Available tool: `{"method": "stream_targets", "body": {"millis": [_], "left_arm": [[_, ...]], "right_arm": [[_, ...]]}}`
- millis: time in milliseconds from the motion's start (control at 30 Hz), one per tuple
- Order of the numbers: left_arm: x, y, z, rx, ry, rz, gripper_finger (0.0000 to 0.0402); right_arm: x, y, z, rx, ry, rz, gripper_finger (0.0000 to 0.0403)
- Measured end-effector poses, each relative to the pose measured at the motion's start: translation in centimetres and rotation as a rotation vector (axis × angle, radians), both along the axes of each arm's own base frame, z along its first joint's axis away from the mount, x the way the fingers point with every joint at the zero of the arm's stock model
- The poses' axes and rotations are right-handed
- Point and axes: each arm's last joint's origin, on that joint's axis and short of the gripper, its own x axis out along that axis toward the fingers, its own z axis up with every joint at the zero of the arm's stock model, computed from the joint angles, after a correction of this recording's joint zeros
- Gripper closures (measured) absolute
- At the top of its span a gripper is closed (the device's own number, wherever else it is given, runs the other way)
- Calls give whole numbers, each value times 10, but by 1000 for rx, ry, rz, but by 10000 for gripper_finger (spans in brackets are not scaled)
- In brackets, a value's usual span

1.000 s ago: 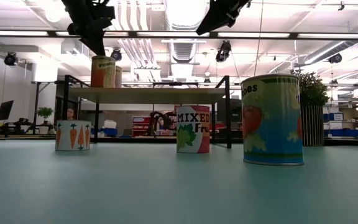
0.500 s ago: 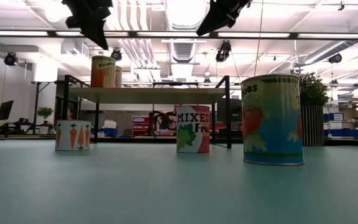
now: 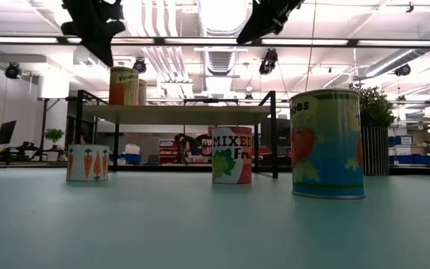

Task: Pick and place cans onto a shelf
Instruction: Put the canned pineapple on the shelf, then put the canned mixed fruit on the shelf

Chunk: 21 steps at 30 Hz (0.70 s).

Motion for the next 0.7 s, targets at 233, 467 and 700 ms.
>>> {"method": "stream_targets", "body": {"millis": [233, 467, 700], "left_arm": [[1, 1, -12, -21, 6, 23, 402], [-1, 0, -10, -18, -17, 32, 402], [-9, -14, 0, -8, -130, 19, 402]], "right_arm": [[0, 0, 0, 8, -1, -5, 390], [0, 0, 0, 7, -1, -5, 390], [0, 0, -2, 16, 1, -4, 390]]}}
